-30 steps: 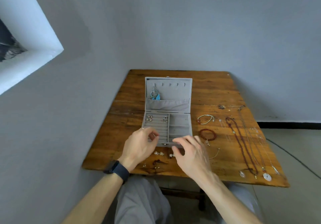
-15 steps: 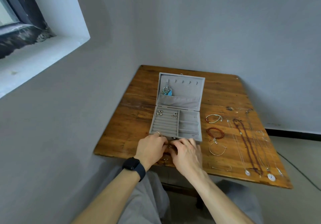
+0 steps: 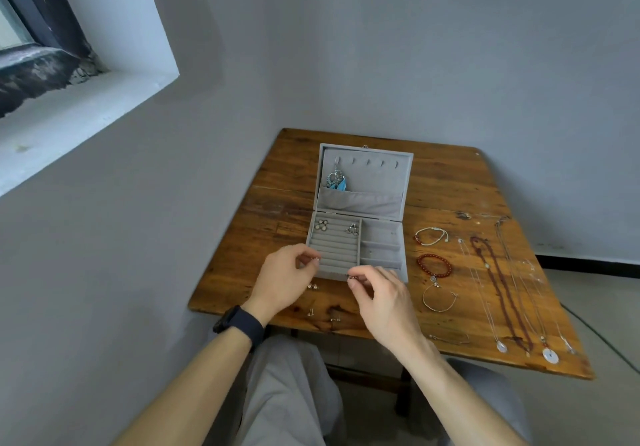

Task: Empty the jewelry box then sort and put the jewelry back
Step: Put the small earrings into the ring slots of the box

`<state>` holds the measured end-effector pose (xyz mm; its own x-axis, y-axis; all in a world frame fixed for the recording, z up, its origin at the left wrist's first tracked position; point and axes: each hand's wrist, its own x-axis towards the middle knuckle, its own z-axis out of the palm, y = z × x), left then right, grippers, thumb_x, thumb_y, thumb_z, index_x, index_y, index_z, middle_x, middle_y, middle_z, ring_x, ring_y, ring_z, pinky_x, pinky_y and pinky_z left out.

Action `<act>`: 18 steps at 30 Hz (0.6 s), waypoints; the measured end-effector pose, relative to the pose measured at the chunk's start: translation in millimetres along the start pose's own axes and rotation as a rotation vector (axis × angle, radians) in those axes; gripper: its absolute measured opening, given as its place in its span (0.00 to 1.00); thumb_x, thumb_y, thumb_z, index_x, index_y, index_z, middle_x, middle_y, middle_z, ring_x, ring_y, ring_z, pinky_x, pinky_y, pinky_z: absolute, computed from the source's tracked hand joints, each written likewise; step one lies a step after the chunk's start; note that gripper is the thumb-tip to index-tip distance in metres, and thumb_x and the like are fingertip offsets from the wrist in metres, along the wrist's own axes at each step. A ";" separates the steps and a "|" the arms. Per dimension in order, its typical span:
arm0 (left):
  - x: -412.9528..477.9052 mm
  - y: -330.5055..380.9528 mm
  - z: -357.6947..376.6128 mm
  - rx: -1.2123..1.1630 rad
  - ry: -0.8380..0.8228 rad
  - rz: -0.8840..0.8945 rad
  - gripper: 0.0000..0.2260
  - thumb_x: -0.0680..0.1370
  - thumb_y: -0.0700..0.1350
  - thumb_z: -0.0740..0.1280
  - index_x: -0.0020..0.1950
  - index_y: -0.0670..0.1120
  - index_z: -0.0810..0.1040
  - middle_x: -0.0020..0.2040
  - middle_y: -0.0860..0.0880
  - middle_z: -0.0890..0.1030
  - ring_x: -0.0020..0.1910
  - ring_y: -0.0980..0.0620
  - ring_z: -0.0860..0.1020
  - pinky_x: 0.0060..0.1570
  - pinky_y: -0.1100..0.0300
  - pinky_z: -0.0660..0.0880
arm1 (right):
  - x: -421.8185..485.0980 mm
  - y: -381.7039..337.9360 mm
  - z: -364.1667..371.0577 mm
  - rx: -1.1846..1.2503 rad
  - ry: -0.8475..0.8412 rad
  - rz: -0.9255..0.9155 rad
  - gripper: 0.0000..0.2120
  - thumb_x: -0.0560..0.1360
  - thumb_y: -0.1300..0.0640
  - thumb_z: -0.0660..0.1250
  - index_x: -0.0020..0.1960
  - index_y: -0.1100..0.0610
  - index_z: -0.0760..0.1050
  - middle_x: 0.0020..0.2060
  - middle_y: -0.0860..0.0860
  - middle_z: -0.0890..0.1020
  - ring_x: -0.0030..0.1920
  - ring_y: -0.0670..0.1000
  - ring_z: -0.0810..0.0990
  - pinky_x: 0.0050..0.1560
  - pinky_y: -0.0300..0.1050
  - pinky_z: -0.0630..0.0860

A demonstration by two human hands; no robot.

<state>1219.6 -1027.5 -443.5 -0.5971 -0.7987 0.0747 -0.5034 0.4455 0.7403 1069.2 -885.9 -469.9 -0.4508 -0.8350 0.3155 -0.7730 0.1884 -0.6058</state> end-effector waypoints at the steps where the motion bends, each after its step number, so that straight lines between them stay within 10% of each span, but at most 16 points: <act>1: 2.7 -0.4 -3.1 -0.045 0.000 -0.041 0.07 0.80 0.47 0.68 0.57 0.55 0.82 0.51 0.59 0.81 0.51 0.64 0.77 0.48 0.73 0.71 | 2.7 -0.4 -2.2 0.033 -0.009 0.017 0.09 0.79 0.54 0.69 0.58 0.52 0.81 0.51 0.44 0.83 0.51 0.42 0.77 0.51 0.29 0.70; 7: 13.8 -1.9 -16.0 -0.491 -0.015 -0.301 0.06 0.79 0.48 0.70 0.54 0.53 0.83 0.47 0.56 0.86 0.35 0.60 0.78 0.34 0.69 0.72 | 21.0 -4.3 -10.1 0.199 -0.061 0.150 0.10 0.76 0.53 0.72 0.57 0.50 0.84 0.47 0.42 0.83 0.46 0.39 0.81 0.46 0.35 0.81; 18: 21.8 -52.8 -29.9 -0.585 0.135 -0.403 0.06 0.79 0.48 0.71 0.55 0.52 0.83 0.49 0.54 0.86 0.36 0.56 0.78 0.34 0.63 0.74 | 75.8 -14.5 4.9 0.098 -0.158 0.135 0.09 0.79 0.56 0.69 0.58 0.50 0.83 0.51 0.42 0.84 0.46 0.35 0.77 0.42 0.19 0.68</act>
<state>1251.8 -1080.6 -460.9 -0.3346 -0.9150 -0.2253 -0.2284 -0.1533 0.9614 1048.4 -954.5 -440.8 -0.4656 -0.8777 0.1134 -0.6598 0.2589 -0.7054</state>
